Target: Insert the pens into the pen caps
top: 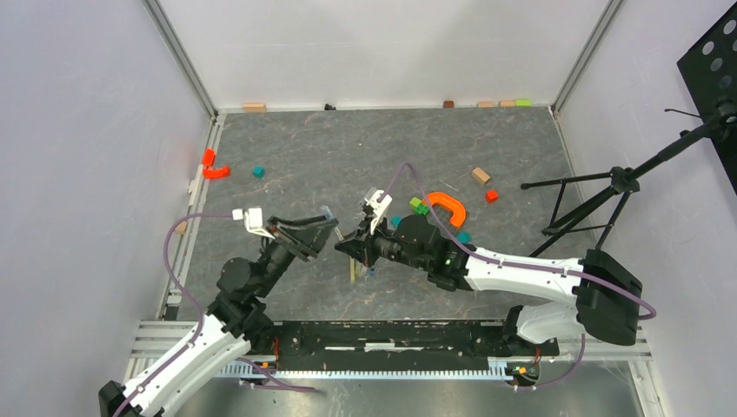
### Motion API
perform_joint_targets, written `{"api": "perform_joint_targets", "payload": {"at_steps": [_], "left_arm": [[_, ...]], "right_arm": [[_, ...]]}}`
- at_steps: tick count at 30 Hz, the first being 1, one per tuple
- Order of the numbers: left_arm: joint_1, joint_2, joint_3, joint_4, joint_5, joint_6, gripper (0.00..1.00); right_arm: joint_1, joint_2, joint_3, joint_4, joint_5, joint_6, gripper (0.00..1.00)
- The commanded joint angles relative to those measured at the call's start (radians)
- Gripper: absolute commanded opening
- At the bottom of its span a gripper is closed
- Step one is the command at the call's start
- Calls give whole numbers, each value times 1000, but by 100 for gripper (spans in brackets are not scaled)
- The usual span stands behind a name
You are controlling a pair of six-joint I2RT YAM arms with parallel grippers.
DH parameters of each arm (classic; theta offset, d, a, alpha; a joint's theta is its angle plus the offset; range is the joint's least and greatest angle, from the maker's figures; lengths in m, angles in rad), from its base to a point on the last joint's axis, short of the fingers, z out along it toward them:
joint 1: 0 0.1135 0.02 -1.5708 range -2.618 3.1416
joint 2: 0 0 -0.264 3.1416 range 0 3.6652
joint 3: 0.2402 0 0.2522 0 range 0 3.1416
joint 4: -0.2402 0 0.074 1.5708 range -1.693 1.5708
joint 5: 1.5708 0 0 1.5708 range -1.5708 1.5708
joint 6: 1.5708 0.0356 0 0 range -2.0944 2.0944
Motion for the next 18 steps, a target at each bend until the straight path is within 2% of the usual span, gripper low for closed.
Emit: {"api": "perform_joint_targets", "payload": {"at_steps": [1,2,3,6,9,12,14,18], "left_arm": [[-20,-26,71,-38,134,88,74],[-21,-33,86,-59,126,104,85],[-20,-44,106,-87,117,118,90],[-20,-73,164,-174,108,179,98],[-20,-98,211,-247,75,207,100],[-20,-124,203,-268,-28,208,99],[-20,-122,193,-242,14,257,98],[-20,-76,195,-183,64,248,97]], "right_arm": [[-5,-32,13,141,-17,-60,0],[-5,-32,16,124,-3,-60,0],[-5,-31,18,109,5,-62,0],[-5,-40,12,99,5,-63,0],[-5,-63,-1,101,29,-65,0],[-5,-96,-17,100,21,-69,0],[-5,-113,-22,81,15,-76,0],[-5,-141,-25,33,14,-101,0]]}}
